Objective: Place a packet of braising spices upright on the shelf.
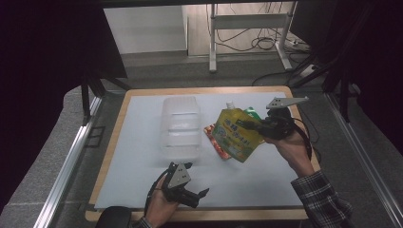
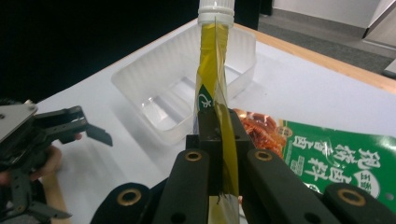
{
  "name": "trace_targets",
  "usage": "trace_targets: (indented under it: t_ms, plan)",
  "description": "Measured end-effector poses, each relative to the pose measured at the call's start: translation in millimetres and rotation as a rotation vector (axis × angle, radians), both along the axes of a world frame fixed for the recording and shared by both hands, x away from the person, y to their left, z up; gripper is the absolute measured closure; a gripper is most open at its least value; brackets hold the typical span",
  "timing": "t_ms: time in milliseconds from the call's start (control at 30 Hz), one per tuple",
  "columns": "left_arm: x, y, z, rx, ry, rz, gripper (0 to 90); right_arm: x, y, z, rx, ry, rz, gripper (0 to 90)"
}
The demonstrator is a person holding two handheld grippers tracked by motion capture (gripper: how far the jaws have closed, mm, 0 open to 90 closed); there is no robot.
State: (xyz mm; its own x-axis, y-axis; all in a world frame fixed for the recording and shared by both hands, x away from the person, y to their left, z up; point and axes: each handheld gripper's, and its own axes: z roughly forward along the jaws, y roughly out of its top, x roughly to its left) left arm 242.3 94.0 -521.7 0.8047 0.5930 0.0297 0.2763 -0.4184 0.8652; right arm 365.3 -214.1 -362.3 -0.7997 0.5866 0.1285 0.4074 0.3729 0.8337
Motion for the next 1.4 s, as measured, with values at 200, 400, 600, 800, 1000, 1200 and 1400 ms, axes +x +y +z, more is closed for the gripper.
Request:
trace_targets:
  t_ms: [200,400,600,800,1000,1200,1400]
  plan:
    - [-2.1,1.3,0.7,-0.004,0.001,-0.002,0.0,12.0,6.3,2.4,0.003,-0.007,-0.011,88.9]
    - [-3.3,2.3,0.6,0.01,0.0,-0.005,0.0,20.6,11.1,1.9,0.007,-0.013,-0.014,88.9]
    - [-3.4,4.0,0.3,0.007,0.006,-0.002,0.0,30.0,17.4,1.4,-0.002,-0.019,-0.003,88.9]
    - [-5.6,-0.7,-1.0,0.038,-0.01,-0.017,0.0,42.7,26.1,2.5,0.002,-0.021,0.012,88.9]
    - [-5.2,-0.1,-1.1,0.032,-0.009,-0.012,0.0,52.6,34.7,4.3,-0.005,-0.028,0.022,88.9]
    - [-5.3,-0.8,-1.2,0.037,-0.011,-0.015,0.0,61.3,41.1,7.1,-0.003,-0.032,0.027,88.9]
    - [-5.3,-1.2,-1.5,0.04,-0.013,-0.015,0.0,72.0,47.3,10.0,0.009,-0.043,0.03,88.9]
